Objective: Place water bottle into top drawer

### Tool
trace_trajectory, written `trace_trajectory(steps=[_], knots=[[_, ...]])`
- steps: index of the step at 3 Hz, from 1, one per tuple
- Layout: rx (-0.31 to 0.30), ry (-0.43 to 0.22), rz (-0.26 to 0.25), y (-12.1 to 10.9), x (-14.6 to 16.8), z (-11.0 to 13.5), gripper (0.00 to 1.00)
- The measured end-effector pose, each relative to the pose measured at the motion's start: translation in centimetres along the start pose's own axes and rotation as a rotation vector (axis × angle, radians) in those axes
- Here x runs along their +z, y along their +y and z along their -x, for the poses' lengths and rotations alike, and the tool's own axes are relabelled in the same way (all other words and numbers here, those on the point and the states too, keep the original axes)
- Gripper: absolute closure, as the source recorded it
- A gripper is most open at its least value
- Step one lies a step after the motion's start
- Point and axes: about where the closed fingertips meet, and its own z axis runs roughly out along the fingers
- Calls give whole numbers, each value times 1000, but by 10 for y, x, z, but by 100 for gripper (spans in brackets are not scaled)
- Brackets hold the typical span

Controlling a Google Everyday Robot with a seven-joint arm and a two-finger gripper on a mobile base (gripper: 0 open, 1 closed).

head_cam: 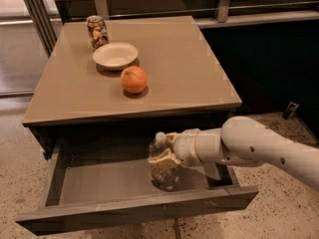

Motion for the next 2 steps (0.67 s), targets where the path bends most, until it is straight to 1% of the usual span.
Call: trace_trajectory(steps=[2], knots=[[0, 0, 0, 0, 0, 0, 30]])
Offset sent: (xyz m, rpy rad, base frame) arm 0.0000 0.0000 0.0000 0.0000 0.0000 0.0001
